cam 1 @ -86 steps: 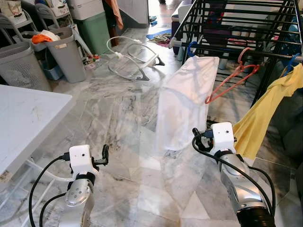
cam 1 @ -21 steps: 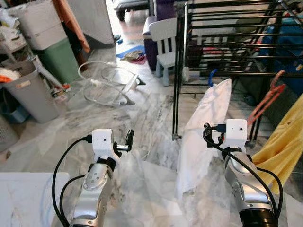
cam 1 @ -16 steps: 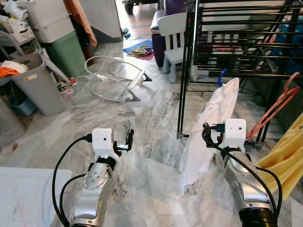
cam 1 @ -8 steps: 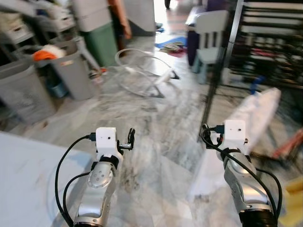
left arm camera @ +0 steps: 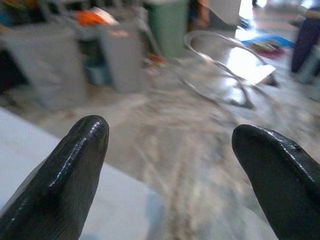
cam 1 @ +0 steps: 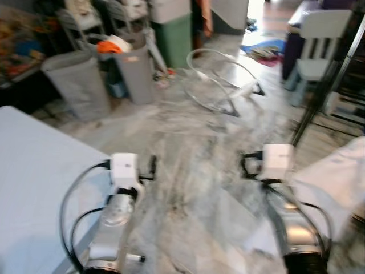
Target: Hang hanger
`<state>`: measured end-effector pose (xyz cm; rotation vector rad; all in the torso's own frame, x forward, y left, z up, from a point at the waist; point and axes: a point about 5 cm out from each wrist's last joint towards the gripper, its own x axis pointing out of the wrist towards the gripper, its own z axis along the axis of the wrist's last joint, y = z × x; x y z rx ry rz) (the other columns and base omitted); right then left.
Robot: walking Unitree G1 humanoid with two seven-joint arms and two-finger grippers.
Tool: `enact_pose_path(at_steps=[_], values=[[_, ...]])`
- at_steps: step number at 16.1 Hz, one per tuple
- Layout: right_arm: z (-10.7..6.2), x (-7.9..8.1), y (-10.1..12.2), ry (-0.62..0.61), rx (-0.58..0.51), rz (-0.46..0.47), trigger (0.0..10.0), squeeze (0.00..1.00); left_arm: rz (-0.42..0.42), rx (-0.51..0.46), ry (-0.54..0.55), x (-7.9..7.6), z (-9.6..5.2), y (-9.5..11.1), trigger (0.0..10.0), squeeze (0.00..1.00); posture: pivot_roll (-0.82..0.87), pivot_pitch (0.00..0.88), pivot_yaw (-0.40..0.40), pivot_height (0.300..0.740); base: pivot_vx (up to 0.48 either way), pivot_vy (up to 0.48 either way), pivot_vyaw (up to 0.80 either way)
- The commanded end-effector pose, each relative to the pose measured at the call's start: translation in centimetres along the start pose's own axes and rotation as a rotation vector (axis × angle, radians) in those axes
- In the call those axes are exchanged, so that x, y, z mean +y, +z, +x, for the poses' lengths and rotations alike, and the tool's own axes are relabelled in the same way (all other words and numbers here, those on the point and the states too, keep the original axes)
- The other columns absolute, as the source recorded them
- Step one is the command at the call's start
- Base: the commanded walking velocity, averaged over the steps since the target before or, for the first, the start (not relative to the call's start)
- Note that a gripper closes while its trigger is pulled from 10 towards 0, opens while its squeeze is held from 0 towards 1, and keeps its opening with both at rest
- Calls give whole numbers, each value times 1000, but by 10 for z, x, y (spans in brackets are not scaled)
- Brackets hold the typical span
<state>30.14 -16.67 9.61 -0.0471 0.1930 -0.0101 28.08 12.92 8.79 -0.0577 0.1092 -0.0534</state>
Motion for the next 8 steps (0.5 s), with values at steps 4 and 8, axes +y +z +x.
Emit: enact_pose_path(at_steps=[4, 8], values=[[1, -6, 11, -7, -47, -8, 10000, 0, 13, -20, 16, 0, -4, 7, 10000, 0, -182, 0, 100, 740, -247, 0, 0], [1, -3, 15, 16, -69, -10, 10000, 0, 21, -22, 31, 3, -6, 10, 10000, 0, -173, 0, 89, 740, -282, 0, 0]])
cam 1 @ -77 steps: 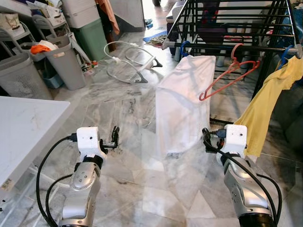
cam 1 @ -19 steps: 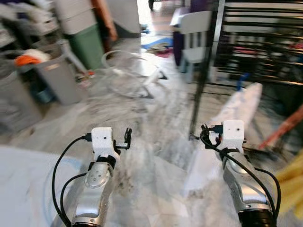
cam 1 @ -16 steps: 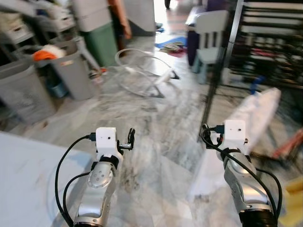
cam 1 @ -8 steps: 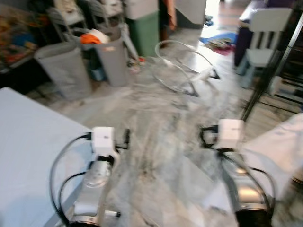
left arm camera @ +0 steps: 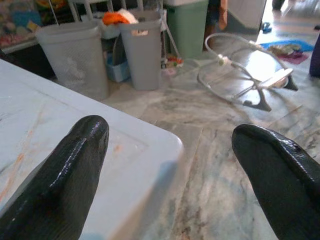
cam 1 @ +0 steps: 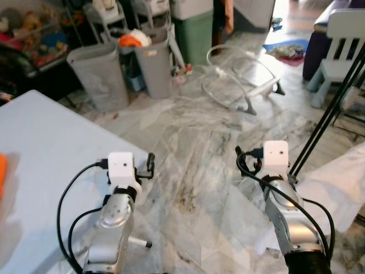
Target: Hang hanger
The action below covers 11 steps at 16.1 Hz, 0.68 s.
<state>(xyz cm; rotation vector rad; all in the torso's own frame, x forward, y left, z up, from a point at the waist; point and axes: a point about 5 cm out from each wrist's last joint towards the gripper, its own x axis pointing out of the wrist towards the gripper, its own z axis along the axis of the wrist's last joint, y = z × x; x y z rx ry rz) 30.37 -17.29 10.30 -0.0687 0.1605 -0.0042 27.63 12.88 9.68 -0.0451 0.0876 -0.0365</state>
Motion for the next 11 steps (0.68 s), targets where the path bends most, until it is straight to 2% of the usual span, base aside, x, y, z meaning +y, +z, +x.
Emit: enact_pose_path(at_steps=[1, 4, 11], values=[[-1, 3, 8, 13, -38, 2, 10000, 0, 8, 1, 20, 5, -2, 1, 10000, 0, -163, 0, 93, 740, -292, 0, 0], [-2, 4, 0, 22, -15, -2, 10000, 0, 7, 19, 25, 6, -4, -4, 10000, 0, -162, 0, 96, 740, -306, 0, 0], [1, 16, 10, 80, -55, 28, 10000, 0, 19, 10, 31, 7, 1, 1, 10000, 0, -159, 0, 106, 740, -320, 0, 0]])
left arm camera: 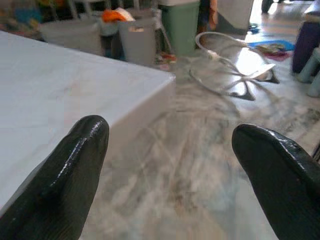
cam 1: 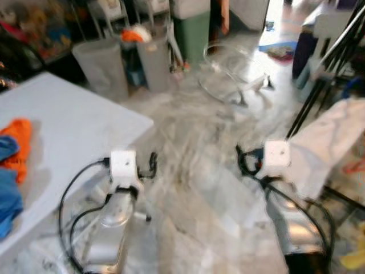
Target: Hang hanger
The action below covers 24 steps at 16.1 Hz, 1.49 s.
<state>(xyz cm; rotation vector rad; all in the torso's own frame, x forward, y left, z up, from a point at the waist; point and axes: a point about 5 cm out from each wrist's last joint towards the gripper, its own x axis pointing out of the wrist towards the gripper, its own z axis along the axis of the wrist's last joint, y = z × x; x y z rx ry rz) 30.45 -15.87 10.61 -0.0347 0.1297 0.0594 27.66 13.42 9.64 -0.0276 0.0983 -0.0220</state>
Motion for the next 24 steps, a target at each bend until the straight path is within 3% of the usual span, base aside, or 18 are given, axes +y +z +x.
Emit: enact_pose_path(at_steps=[1, 9, 15, 22, 24], values=[[1, 3, 6, 26, -25, 2, 10000, 0, 3, -1, 18, 2, 1, 2, 10000, 0, -161, 0, 108, 740, -322, 0, 0], [-4, 5, 2, 52, -16, 18, 10000, 0, 15, 15, 37, 4, -5, -5, 10000, 0, -149, 0, 94, 740, -318, 0, 0], [-9, 11, -3, 128, 6, 0, 10000, 0, -29, -8, 73, 17, -24, -10, 10000, 0, -101, 0, 44, 740, -46, 0, 0], [-4, 13, -9, 203, 36, -25, 10000, 0, 15, 10, 153, 33, -38, -27, 10000, 0, -65, 0, -6, 740, 0, 0, 0], [0, 26, -10, 256, 30, -20, 10000, 0, 39, 17, 176, 45, -43, -31, 10000, 0, -33, 0, -4, 740, 0, 0, 0]])
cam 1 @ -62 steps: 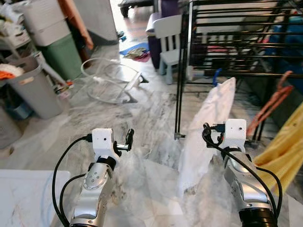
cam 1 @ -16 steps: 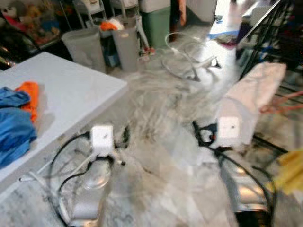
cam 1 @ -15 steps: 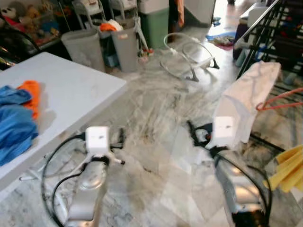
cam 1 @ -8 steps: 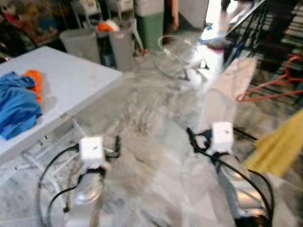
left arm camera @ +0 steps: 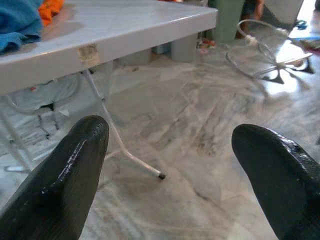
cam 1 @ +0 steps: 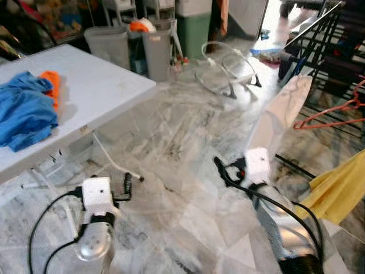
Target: Hang hanger
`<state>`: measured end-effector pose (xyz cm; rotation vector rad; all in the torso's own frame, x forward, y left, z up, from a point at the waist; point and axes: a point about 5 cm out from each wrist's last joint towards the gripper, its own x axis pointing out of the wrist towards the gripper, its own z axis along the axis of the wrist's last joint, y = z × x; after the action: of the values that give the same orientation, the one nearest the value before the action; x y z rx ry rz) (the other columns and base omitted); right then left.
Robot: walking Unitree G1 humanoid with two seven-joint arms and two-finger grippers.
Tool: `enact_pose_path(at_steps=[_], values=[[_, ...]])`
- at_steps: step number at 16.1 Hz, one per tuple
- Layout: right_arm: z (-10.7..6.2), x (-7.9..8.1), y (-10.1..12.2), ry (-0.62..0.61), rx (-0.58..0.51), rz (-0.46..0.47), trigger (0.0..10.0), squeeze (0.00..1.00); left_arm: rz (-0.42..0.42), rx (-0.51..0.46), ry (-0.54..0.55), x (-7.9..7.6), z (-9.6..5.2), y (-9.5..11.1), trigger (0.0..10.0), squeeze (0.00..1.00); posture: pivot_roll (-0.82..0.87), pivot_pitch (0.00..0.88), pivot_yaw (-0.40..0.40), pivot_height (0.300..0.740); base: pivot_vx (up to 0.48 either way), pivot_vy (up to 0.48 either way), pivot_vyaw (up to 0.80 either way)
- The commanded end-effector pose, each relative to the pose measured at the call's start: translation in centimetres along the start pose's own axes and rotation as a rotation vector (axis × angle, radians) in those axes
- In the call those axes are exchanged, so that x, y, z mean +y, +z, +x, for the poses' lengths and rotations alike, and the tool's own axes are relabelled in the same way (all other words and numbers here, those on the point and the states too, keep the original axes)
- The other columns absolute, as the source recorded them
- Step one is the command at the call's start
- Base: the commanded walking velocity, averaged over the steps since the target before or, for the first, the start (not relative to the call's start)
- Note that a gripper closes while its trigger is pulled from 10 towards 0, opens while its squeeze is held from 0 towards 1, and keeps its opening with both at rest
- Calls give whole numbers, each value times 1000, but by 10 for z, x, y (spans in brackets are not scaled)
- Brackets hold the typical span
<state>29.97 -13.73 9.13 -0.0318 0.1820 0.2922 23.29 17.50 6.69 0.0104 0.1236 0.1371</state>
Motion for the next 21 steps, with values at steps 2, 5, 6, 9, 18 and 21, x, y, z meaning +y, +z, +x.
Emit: enact_pose_path(at_steps=[2, 5, 6, 9, 18, 21], values=[[6, 6, 6, 26, -32, -5, 10000, 0, 23, -9, 35, 10, 2, 1, 10000, 0, -26, 0, 9, 740, 0, 0, 400], [9, 10, 8, 60, -49, 9, 10000, 0, 34, -19, 32, 8, 9, 2, 10000, 0, -17, 0, 10, 740, 0, 0, 800], [10, 10, 6, 66, -45, 11, 10000, 0, 33, -19, 38, 8, 11, 2, 10000, 0, -17, 0, 12, 740, 0, 0, 800], [18, 18, 12, 105, -73, 20, 10000, 0, 13, -32, 25, 6, 16, 2, 10000, 0, -30, 0, 35, 740, 0, 0, 800], [17, 25, 3, 101, -80, 85, 10000, 0, 58, -15, 4, 11, 17, 2, 10000, 0, -4, 0, 70, 740, 0, 148, 770], [17, 22, 4, 100, -85, 85, 10000, 0, 51, -13, 2, 10, 19, 2, 10000, 0, -5, 0, 70, 740, 0, 480, 150]])
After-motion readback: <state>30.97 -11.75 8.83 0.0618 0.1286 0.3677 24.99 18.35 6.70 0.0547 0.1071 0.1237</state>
